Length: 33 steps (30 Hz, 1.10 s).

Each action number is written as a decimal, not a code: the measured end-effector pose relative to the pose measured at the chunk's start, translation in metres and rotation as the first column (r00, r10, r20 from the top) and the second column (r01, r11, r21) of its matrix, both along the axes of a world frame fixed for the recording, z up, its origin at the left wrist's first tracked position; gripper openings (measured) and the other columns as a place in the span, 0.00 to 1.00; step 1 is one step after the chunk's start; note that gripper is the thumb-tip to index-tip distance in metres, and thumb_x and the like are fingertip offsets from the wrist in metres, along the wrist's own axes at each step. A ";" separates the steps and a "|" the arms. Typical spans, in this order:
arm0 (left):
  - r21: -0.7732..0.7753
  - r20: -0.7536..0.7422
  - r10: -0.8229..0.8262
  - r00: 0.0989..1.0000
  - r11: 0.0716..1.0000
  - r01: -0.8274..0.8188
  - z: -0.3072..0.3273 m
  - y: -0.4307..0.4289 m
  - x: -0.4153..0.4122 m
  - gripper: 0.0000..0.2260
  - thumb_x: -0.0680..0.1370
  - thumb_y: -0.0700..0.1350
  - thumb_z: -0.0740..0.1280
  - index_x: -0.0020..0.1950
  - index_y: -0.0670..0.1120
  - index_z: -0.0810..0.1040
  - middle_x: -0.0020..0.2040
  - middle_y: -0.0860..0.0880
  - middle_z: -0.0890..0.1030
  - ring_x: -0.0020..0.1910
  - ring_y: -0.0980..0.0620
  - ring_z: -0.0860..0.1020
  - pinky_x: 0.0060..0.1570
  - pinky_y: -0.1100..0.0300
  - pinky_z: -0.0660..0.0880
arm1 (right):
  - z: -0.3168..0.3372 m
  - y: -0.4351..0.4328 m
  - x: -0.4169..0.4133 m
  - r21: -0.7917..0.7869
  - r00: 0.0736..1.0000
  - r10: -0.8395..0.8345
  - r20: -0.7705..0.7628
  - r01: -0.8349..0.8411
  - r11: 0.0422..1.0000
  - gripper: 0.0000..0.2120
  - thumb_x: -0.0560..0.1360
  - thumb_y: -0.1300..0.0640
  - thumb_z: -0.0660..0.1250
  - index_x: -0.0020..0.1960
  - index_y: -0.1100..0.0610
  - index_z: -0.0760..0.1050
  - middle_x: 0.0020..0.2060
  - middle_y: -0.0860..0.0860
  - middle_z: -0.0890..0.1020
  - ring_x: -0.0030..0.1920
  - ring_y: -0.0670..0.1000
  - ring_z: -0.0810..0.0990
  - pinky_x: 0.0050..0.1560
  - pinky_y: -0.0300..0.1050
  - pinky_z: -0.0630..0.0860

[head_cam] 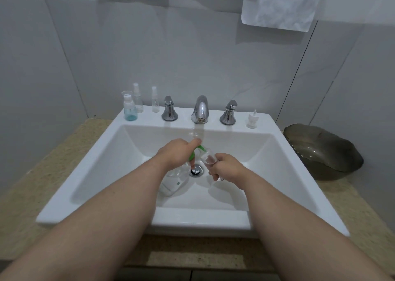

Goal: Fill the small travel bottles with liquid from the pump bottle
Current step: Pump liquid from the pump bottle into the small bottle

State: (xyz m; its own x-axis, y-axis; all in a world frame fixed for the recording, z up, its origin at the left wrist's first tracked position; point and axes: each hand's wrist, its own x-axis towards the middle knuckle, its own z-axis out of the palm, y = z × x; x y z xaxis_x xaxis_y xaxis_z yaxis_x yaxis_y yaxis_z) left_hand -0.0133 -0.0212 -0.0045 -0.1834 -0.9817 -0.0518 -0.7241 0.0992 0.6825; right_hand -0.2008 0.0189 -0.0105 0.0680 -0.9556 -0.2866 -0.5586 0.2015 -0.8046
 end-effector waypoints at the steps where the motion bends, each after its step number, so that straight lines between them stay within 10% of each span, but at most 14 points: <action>1: 0.000 -0.001 -0.001 1.000 1.000 0.001 -0.001 -0.001 0.000 0.33 0.76 0.67 0.52 0.29 0.47 0.84 0.38 0.51 0.84 0.43 0.46 0.79 0.56 0.49 0.76 | 0.000 0.000 0.000 0.002 1.000 -0.006 0.001 0.006 1.000 0.08 0.63 0.63 0.63 0.42 0.58 0.77 0.37 0.54 0.81 0.43 0.54 0.79 0.42 0.45 0.73; 33: -0.009 0.019 0.004 1.000 1.000 -0.004 0.000 0.001 -0.002 0.35 0.79 0.69 0.53 0.29 0.48 0.85 0.38 0.54 0.84 0.46 0.49 0.80 0.61 0.47 0.75 | 0.005 0.005 0.000 0.009 0.998 0.058 -0.035 -0.058 0.998 0.12 0.67 0.70 0.67 0.37 0.55 0.70 0.35 0.50 0.74 0.38 0.51 0.73 0.40 0.43 0.72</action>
State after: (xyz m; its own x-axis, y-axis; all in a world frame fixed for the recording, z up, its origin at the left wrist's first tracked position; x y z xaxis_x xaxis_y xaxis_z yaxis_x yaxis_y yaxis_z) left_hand -0.0149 -0.0198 -0.0045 -0.1784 -0.9828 -0.0469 -0.7372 0.1019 0.6680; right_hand -0.2006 0.0243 -0.0057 0.1129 -0.9481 -0.2972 -0.5977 0.1742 -0.7826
